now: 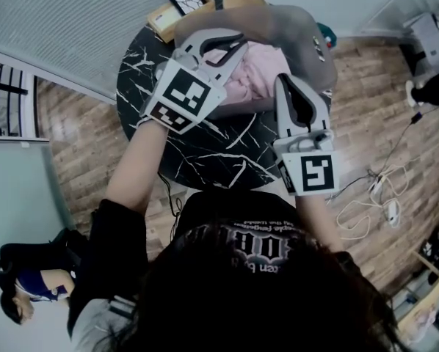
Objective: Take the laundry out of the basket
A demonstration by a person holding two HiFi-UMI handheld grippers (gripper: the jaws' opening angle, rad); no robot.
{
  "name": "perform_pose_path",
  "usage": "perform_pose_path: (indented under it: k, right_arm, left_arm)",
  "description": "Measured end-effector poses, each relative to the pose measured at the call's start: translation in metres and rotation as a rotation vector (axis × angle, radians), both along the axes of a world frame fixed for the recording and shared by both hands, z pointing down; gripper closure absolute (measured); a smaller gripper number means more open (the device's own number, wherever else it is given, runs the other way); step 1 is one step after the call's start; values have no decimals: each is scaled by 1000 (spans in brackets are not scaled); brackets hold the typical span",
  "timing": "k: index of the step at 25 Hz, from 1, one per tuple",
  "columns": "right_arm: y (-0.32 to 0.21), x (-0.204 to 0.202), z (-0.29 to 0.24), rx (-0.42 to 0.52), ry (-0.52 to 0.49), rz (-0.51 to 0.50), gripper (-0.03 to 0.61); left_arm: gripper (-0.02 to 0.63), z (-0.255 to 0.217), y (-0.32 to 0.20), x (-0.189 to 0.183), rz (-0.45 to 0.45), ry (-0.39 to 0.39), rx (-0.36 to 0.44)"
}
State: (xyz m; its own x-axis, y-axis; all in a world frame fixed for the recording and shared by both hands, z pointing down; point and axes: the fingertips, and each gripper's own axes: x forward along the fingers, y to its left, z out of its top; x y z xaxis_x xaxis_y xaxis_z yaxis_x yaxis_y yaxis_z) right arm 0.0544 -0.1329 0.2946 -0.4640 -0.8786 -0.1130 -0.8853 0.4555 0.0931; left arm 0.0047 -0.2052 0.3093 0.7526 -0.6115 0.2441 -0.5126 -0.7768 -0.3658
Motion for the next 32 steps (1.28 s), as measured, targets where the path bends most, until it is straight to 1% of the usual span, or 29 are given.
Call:
perform_pose_path:
  k: [3,6,8,12,15,17,19,22,23,25,27,28,30,32]
  right_arm:
    - [-5,3,2,-21,1,-10,549]
    - [-11,7,5,-50,0,-18,549]
    - [-16,12,2,-27,-11,-23,549]
    - [-23,18,-3,-6,-44,-49,549]
    - [-28,27,3,-46,-34,-40,549]
    - [-32,31,8,-68,-24,-32,549]
    - [-34,33,5,-35,-46,-45,549]
    - [-38,37,3,-22,-58,-58,549]
    - [-40,38,4,-29,-58,-60,549]
    - [-42,43,10,-65,-47,-55,549]
    - [-43,46,14,-95,-41,-51,549]
    - [-43,46,13,-96,-48,-55,549]
    - [-45,47,12,-90,-57,-66,549]
    - [-46,49,13,-90,-57,-71,549]
  left_arm:
    - [566,14,-7,8,41,-31,-49]
    - [565,25,-11,16,77,-74,-67]
    - [557,31,-11,21,110,-104,-82]
    - [523,45,-14,31,167,-215,-98]
    - [499,56,-17,40,207,-290,-106]
    - [490,66,-22,47,215,-328,-105]
    - [465,75,-27,53,219,-350,-107]
    - [416,91,-28,65,260,-389,-150]
    - [390,98,-27,68,280,-414,-168]
    - [358,115,-24,73,321,-470,-203]
    - [348,130,-19,75,361,-513,-244]
    - [344,137,-17,77,379,-526,-269]
    - [304,150,-14,79,402,-555,-310]
    - [275,166,-15,80,410,-610,-316]
